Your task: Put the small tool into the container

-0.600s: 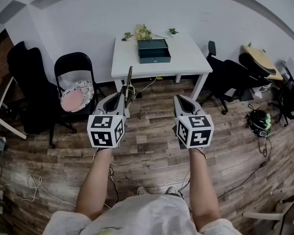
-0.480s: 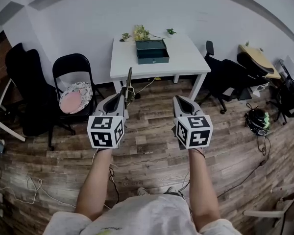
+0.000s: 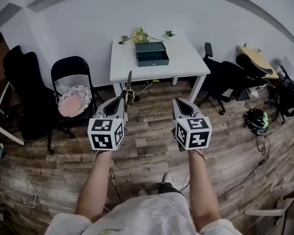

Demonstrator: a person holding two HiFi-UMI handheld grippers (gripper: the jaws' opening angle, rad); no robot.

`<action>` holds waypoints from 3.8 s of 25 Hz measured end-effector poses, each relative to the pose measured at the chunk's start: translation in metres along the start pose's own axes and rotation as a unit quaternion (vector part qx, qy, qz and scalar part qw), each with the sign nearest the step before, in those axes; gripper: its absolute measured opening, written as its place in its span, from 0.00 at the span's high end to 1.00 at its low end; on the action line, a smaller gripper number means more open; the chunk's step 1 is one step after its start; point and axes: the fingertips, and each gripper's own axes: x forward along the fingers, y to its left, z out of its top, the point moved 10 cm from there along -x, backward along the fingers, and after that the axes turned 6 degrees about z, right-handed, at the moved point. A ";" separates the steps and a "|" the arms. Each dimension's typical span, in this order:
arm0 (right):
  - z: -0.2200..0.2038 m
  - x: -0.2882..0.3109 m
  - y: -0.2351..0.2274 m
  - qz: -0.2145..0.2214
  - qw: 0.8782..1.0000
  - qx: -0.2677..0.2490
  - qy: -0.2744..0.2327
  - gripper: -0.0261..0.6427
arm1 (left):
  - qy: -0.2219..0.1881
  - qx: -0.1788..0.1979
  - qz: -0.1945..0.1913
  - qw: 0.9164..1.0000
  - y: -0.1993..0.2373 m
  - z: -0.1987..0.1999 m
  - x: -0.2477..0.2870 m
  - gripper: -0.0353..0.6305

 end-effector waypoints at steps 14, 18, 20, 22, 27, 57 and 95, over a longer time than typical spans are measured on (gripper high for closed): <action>0.001 0.049 -0.037 0.008 1.000 0.006 -0.005 0.95 | 0.012 0.018 0.004 1.000 0.006 0.005 0.059 0.94; 0.006 0.076 -0.063 0.018 1.000 0.008 -0.007 0.95 | 0.015 0.023 0.012 1.000 0.005 0.011 0.093 0.94; 0.011 0.090 -0.079 0.025 1.000 0.006 -0.007 0.95 | 0.017 0.024 0.018 0.999 0.003 0.016 0.112 0.94; 0.016 0.104 -0.097 0.031 0.999 0.005 -0.007 0.95 | 0.019 0.023 0.024 0.999 0.001 0.021 0.132 0.94; 0.030 0.137 -0.140 0.044 0.999 0.003 -0.004 0.95 | 0.022 0.022 0.034 0.999 -0.009 0.036 0.179 0.94; 0.034 0.236 -0.256 0.113 0.993 0.004 0.014 0.95 | 0.055 0.018 0.081 0.995 -0.039 0.044 0.306 0.94; 0.081 0.455 -0.242 0.004 0.999 0.003 0.042 0.95 | 0.059 0.049 -0.066 0.995 0.134 0.069 0.532 0.94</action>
